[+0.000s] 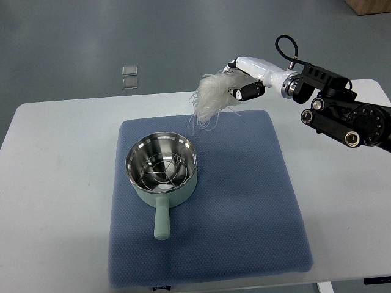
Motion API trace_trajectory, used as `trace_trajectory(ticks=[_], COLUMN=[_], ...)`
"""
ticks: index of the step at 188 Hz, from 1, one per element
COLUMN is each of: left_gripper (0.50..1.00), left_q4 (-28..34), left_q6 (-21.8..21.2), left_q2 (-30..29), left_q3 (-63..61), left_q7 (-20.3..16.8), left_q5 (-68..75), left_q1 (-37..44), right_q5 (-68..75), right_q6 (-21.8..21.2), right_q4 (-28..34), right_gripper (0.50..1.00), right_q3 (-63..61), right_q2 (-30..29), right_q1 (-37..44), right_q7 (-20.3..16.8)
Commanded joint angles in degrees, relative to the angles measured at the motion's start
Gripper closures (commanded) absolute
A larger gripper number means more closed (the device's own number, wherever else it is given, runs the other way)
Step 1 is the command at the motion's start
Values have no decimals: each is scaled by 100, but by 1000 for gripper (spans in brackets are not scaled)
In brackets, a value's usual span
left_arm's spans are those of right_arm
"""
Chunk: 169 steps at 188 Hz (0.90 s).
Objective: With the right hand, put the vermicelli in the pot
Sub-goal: 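Lift the vermicelli with the right hand and carry it over the pot, then open the right hand to drop the vermicelli into the steel pot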
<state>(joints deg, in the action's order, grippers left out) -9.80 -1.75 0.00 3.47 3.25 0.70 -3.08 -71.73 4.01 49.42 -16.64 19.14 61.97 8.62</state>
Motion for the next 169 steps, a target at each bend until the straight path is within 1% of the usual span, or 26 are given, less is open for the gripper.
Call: trace_trajectory(ticks=[1, 30, 47, 66, 104, 113, 169], left_gripper=[500, 500, 500, 500, 500, 500, 500], left_q4=[5, -4, -4, 5, -4, -4, -13], left_q6=[-1, -1, -1, -1, -10, -1, -1], left_q2=[0, 0, 0, 0, 0, 0, 0], left_q3=[4, 5, 5, 5, 5, 13, 13], left_q7=[0, 0, 0, 0, 0, 0, 0], left_q5=[0, 0, 0, 0, 0, 0, 0], left_q1=[0, 0, 0, 0, 0, 0, 0], right_q5=[168, 212, 212, 212, 159, 124, -43], right_q6=[-41, -217, -270, -436, -551, -560, -648], right_q4=[261, 867, 1105, 1307, 1509, 1553, 1562], right_gripper=[1000, 1000, 1000, 1000, 1000, 1000, 1000], right_q3=[-216, -489, -489, -489, -375, -349, 179], right_q2=[133, 344, 415, 459, 318, 204, -156], right_q1=[61, 70, 70, 52, -18, -80, -36], right_q7=[9, 9, 17, 88, 114, 105, 114])
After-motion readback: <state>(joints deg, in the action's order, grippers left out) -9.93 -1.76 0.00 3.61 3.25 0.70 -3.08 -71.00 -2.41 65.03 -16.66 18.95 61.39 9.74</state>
